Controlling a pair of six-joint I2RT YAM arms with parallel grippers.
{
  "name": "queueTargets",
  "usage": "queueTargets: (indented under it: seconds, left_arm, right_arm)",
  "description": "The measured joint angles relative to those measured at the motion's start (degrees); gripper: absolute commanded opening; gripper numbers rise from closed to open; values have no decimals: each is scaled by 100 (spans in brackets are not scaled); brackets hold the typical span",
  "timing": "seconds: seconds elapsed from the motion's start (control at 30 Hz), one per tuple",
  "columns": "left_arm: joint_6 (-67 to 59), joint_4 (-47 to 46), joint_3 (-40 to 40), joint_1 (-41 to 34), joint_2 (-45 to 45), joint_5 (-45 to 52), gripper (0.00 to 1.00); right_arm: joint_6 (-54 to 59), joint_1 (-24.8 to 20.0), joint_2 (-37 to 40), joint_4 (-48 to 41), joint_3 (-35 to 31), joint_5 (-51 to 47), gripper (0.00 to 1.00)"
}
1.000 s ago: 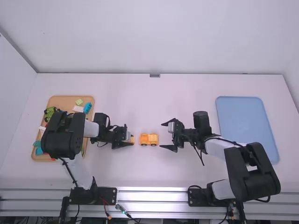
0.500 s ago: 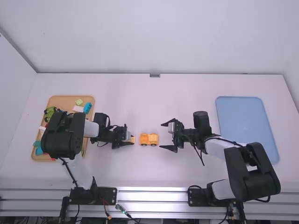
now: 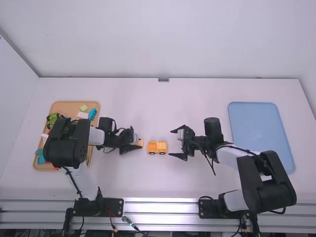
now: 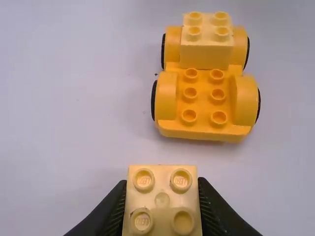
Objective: Assemble lego blocks to make yellow taxi
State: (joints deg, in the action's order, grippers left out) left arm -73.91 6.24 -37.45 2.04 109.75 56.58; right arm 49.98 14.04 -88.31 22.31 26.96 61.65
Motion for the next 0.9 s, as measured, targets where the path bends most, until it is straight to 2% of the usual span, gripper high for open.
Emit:
queueTargets:
  seconds: [0.2,0.33,0.53,0.9]
  left_arm:
    - [732,-251,-50,0,-391,-22,13]
    - [1082,-247,-52,0,-953,-20,18]
    - [1211,-201,28,-103,-1325,-7,24]
    - [1250,17,109,-857,-1325,0,21]
  right_arm:
    - [101,179,-232,442,2,-103,99]
    - [116,254,-835,914,2,-144,99]
    - [98,273,-1596,1344,57,-114,99]
    - [96,271,-2828,1657,597,203,99]
